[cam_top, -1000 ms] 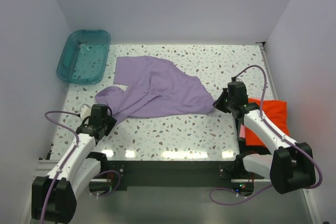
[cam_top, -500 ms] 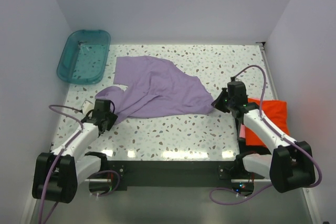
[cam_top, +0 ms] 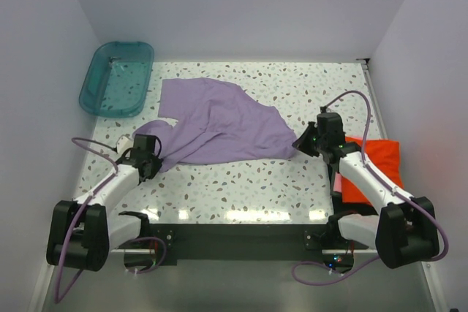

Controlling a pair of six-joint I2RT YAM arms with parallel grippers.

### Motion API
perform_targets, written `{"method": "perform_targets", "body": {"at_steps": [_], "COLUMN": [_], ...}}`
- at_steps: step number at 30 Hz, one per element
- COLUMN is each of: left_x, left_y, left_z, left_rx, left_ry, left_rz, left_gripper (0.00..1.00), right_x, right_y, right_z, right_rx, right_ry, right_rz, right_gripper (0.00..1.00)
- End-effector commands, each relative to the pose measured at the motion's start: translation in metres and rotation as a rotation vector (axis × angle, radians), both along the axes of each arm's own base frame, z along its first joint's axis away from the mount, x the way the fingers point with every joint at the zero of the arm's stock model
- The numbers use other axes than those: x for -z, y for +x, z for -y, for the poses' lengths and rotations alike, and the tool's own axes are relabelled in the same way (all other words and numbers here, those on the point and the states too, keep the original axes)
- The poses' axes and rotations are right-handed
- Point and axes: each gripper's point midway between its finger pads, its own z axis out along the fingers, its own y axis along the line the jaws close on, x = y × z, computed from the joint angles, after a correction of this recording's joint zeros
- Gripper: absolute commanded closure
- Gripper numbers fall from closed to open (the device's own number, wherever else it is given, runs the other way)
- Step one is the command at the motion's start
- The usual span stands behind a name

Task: Fold and stack the t-shirts
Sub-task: Flatten the tshirt out

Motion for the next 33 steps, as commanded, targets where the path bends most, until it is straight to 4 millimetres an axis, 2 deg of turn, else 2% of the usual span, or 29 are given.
{"method": "perform_targets", "body": {"at_steps": [1, 2, 3, 6, 7, 8, 9, 10, 11, 13, 14, 15, 16, 17, 18, 19, 20, 21, 22, 23, 24, 26, 27, 30, 31, 33], "left_x": [-0.029, -0.047, -0.072, -0.118, -0.143, -0.155, -0.179, -0.191, -0.206, -0.244, -0.257, -0.282, -0.293, -0.319, -0.332, -0.345, -0.357, -0.378, -0.388, -0.397, -0.415, -0.428, -0.438, -0.452, -0.452, -0.446], "left_y": [0.001, 0.003, 0.014, 0.016, 0.022, 0.016, 0.019, 0.017, 0.012, 0.006, 0.003, -0.001, -0.006, -0.013, -0.015, -0.019, -0.021, -0.026, -0.025, -0.026, -0.029, -0.022, -0.020, 0.005, 0.023, 0.048], "left_z": [-0.003, -0.004, -0.006, -0.009, -0.010, -0.012, -0.013, -0.014, -0.016, -0.020, -0.024, -0.027, -0.030, -0.034, -0.035, -0.037, -0.039, -0.041, -0.042, -0.043, -0.046, -0.048, -0.047, -0.039, -0.035, -0.025], "left_rx": [0.077, 0.085, 0.087, 0.115, 0.121, 0.123, 0.120, 0.123, 0.116, 0.103, 0.084, 0.072, 0.061, 0.044, 0.033, 0.026, 0.016, 0.008, 0.003, -0.002, -0.018, -0.027, -0.027, 0.013, 0.027, 0.072], "left_ry": [0.054, 0.064, 0.077, 0.110, 0.124, 0.132, 0.139, 0.149, 0.150, 0.168, 0.181, 0.190, 0.198, 0.212, 0.214, 0.219, 0.227, 0.233, 0.238, 0.244, 0.252, 0.268, 0.268, 0.267, 0.269, 0.252], "left_rz": [-0.005, 0.035, 0.096, 0.185, 0.234, 0.245, 0.296, 0.320, 0.360, 0.458, 0.488, 0.544, 0.562, 0.621, 0.651, 0.681, 0.707, 0.755, 0.775, 0.790, 0.827, 0.845, 0.869, 0.902, 0.900, 0.894], "left_gripper": [1.00, 1.00, 1.00, 1.00, 1.00, 1.00, 1.00, 1.00, 1.00, 1.00, 1.00, 1.00, 1.00, 1.00, 1.00, 1.00, 1.00, 1.00, 1.00, 1.00, 1.00, 1.00, 1.00, 1.00, 1.00, 1.00], "right_x": [-0.042, -0.048, -0.061, -0.086, -0.093, -0.099, -0.118, -0.123, -0.148, -0.170, -0.203, -0.214, -0.230, -0.263, -0.284, -0.296, -0.330, -0.340, -0.353, -0.379, -0.388, -0.416, -0.423, -0.444, -0.450, -0.448], "right_y": [0.014, 0.015, 0.019, 0.021, 0.020, 0.021, 0.026, 0.023, 0.025, 0.021, 0.019, 0.013, 0.008, -0.001, -0.004, -0.013, -0.023, -0.030, -0.034, -0.044, -0.045, -0.053, -0.052, -0.036, -0.022, -0.002], "right_z": [-0.001, 0.002, 0.004, 0.008, 0.012, 0.014, 0.019, 0.023, 0.026, 0.041, 0.046, 0.057, 0.062, 0.075, 0.076, 0.086, 0.093, 0.097, 0.101, 0.107, 0.108, 0.112, 0.111, 0.097, 0.091, 0.079], "right_rx": [0.017, 0.028, 0.040, 0.063, 0.080, 0.091, 0.114, 0.129, 0.145, 0.196, 0.220, 0.259, 0.276, 0.322, 0.329, 0.364, 0.391, 0.399, 0.411, 0.437, 0.440, 0.443, 0.436, 0.359, 0.340, 0.286], "right_ry": [0.024, 0.013, 0.012, 0.003, -0.005, -0.012, -0.018, -0.033, -0.030, -0.066, -0.060, -0.091, -0.107, -0.126, -0.108, -0.141, -0.127, -0.140, -0.145, -0.136, -0.140, -0.143, -0.145, -0.143, -0.147, -0.144], "right_rz": [0.095, 0.107, 0.133, 0.171, 0.180, 0.188, 0.225, 0.219, 0.270, 0.298, 0.366, 0.370, 0.397, 0.457, 0.504, 0.517, 0.588, 0.601, 0.629, 0.686, 0.702, 0.771, 0.788, 0.861, 0.886, 0.892], "right_gripper": [1.00, 1.00, 1.00, 1.00, 1.00, 1.00, 1.00, 1.00, 1.00, 1.00, 1.00, 1.00, 1.00, 1.00, 1.00, 1.00, 1.00, 1.00, 1.00, 1.00, 1.00, 1.00, 1.00, 1.00, 1.00, 1.00]}}
